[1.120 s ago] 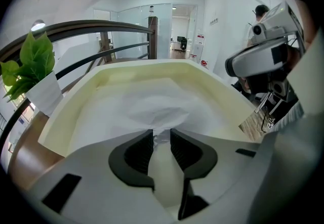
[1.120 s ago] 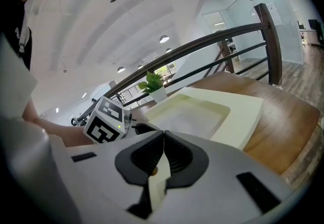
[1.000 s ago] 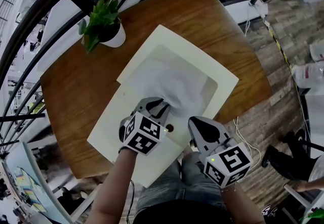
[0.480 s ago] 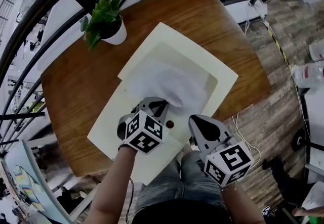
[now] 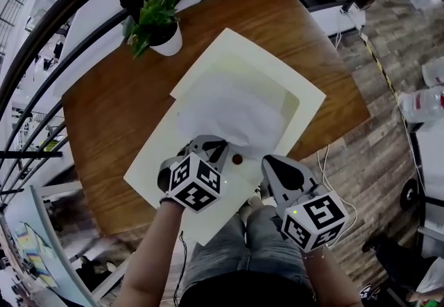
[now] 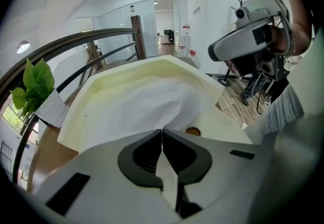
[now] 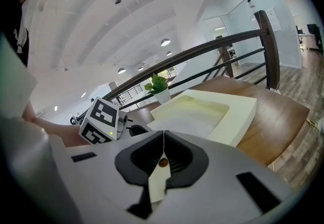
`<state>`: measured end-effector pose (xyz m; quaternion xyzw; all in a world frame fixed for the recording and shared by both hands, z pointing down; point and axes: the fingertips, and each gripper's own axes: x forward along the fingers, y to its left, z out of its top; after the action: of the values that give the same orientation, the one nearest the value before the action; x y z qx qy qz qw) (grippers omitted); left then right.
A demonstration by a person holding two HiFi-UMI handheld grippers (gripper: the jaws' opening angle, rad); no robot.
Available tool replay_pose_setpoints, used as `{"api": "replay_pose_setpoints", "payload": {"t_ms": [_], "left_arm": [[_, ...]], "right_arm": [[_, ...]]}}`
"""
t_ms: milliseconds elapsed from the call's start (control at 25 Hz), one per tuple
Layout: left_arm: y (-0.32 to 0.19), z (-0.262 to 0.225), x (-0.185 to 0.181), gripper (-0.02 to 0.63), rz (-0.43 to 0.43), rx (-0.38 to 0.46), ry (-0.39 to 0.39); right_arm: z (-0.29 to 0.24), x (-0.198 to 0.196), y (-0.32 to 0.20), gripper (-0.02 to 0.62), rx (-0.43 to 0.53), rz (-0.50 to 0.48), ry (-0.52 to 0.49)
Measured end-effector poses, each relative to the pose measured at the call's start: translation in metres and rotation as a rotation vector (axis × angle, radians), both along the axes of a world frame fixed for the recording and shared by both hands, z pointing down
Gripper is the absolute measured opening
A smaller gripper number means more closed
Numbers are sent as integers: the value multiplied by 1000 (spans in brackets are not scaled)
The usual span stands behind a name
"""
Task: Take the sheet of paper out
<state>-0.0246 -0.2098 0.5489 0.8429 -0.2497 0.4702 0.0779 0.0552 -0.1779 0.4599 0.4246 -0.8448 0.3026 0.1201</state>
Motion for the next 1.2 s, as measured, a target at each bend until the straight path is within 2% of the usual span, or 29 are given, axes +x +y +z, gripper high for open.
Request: {"api": "replay_pose_setpoints", "payload": {"t_ms": [240, 760, 1200], "left_arm": [[25, -4, -8, 21, -19, 1, 17], [74, -21, -35, 21, -116, 0, 80], [111, -41, -54, 20, -142, -7, 129]], "right_arm": [[-2, 0, 17, 28, 17, 15, 9], [-14, -14, 52, 28, 59, 25, 15], [-31, -27, 72, 28, 113, 28, 30]]}}
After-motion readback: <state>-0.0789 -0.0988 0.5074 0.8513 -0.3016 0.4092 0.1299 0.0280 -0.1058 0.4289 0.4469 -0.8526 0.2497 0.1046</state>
